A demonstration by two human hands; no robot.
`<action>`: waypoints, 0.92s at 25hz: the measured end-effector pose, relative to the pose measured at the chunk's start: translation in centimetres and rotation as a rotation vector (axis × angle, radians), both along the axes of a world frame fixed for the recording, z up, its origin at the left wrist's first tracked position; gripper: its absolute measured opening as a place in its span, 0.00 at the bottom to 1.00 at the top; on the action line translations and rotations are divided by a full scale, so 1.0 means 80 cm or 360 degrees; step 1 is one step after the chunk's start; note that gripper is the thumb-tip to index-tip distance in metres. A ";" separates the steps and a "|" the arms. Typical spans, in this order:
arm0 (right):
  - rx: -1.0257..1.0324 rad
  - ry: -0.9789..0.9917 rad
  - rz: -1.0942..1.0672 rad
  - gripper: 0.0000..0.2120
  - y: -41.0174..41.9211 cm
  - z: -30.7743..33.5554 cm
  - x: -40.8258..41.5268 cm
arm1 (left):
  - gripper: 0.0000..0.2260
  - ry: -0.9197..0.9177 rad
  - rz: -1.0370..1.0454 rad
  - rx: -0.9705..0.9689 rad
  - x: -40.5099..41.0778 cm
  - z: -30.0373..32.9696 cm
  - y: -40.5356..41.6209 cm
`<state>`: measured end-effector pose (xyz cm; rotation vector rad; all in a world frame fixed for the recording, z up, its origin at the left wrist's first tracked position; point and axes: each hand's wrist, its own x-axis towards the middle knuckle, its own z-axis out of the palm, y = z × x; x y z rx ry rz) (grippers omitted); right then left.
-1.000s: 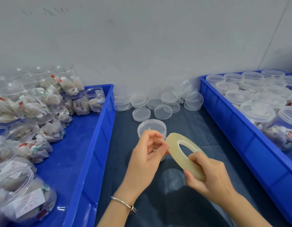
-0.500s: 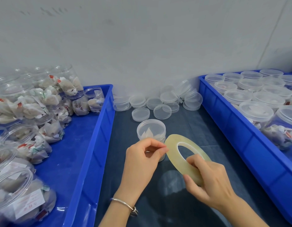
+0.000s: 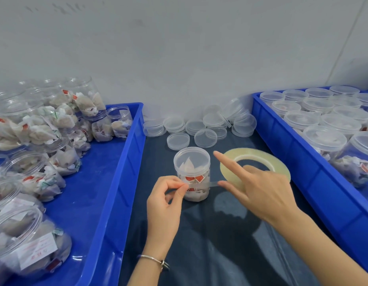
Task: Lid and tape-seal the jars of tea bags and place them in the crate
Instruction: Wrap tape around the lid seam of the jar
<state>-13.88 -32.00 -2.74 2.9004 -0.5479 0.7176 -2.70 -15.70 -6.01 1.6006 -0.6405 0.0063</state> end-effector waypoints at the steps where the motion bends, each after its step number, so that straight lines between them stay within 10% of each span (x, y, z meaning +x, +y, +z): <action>1: -0.0064 0.0005 -0.0001 0.27 -0.001 0.003 0.007 | 0.09 0.0021 0.0009 -0.0024 0.003 -0.008 -0.001; 23: -0.0297 -0.0036 0.0179 0.22 -0.018 -0.011 0.052 | 0.07 0.0126 -0.0183 -0.0213 0.050 -0.039 -0.014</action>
